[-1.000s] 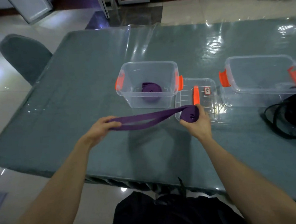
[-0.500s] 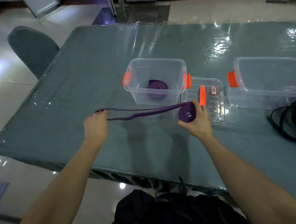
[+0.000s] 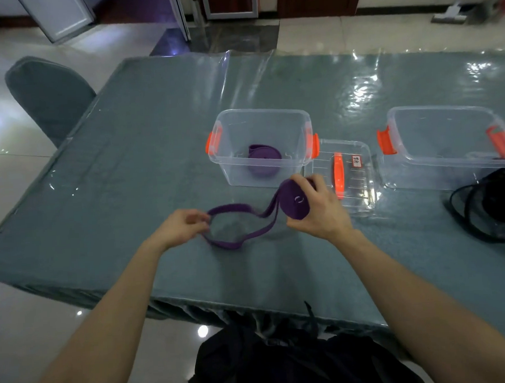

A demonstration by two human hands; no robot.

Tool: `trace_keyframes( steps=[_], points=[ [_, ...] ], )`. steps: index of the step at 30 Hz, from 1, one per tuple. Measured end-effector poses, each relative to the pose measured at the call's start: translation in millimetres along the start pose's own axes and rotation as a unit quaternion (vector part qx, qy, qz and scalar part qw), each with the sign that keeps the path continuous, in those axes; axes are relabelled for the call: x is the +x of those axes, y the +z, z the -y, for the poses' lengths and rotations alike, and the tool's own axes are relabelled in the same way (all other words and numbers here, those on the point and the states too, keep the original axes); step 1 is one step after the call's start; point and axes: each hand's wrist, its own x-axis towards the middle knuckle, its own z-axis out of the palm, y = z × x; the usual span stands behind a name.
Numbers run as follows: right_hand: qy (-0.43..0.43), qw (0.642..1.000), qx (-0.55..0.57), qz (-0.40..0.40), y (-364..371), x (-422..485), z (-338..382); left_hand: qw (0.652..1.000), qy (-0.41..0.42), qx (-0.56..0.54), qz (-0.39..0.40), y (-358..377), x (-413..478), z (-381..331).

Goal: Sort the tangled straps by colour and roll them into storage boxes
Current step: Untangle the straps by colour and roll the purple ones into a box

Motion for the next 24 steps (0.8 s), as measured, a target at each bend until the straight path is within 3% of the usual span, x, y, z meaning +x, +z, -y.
trace_keyframes(
  steps=[2,5,9,14,16,20,24],
  points=[
    [-0.049,0.998,-0.021,-0.012,-7.1,5.1,9.1,0.991,0.085,-0.102,-0.001,5.4,1.6,-40.8],
    [-0.117,0.99,-0.07,-0.039,-22.3,16.7,19.9,0.968,0.183,-0.16,0.068,7.4,1.9,-110.8],
    [-0.171,0.975,-0.088,-0.11,-47.7,35.3,29.1,0.955,0.244,-0.087,0.144,1.0,0.2,-180.8],
    [-0.168,0.969,-0.082,-0.163,-74.4,44.8,41.9,0.949,0.289,-0.059,0.113,7.2,1.5,-215.1],
    [-0.131,0.981,-0.06,-0.131,-80.2,43.0,44.9,0.949,0.296,-0.044,0.095,8.5,4.2,-221.3],
    [0.008,0.998,0.048,0.026,-94.4,40.4,44.3,0.953,0.288,0.028,0.084,-1.9,13.7,-225.5],
    [0.01,1.0,0.001,0.028,-116.0,53.7,38.9,0.925,0.312,0.212,0.051,-9.1,16.5,-239.2]
  ],
)
